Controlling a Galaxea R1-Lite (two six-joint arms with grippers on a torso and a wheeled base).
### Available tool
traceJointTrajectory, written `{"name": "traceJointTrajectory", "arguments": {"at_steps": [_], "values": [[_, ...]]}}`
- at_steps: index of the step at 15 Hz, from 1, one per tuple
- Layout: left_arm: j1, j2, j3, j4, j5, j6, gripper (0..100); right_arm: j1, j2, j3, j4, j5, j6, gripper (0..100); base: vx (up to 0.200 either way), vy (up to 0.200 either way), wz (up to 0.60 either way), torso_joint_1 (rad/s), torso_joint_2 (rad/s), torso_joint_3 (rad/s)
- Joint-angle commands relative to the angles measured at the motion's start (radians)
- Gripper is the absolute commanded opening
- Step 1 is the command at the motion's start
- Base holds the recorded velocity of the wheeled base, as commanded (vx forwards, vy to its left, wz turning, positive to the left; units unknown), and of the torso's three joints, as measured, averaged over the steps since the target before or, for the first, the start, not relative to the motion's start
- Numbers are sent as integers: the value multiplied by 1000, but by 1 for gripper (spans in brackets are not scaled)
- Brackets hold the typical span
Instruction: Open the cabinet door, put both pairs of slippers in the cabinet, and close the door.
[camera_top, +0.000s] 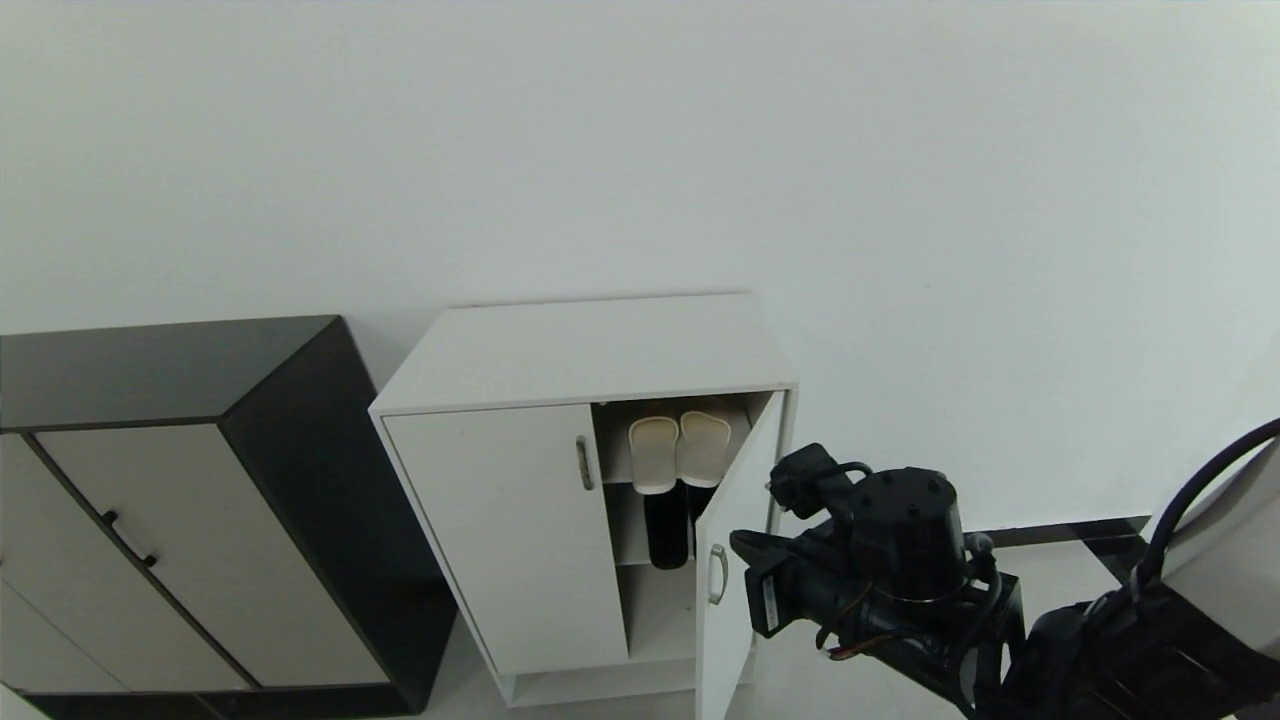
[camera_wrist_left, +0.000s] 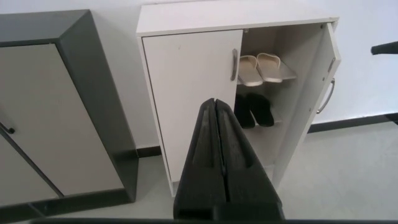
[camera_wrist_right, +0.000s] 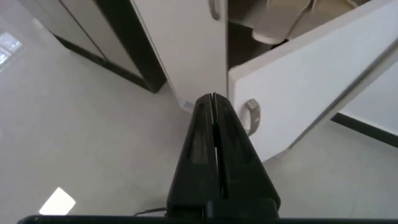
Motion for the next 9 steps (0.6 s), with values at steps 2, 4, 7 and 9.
{"name": "traceJointTrajectory", "arguments": {"at_steps": [2,4,7,9], "values": [[0,1,0,0,1,0,0,-13,59,10,10,1,-22,0,0,0,0,0,0,0],[1,1,0,0,1,0,0,-24,125,-36,9,1,-16,0,0,0,0,0,0,0],[0,1,0,0,1,0,0,-27,204,-98,5,1,-9,0,0,0,0,0,0,0],[0,1,0,0,1,0,0,-27,276,-216,9,1,30,0,0,0,0,0,0,0]]}}
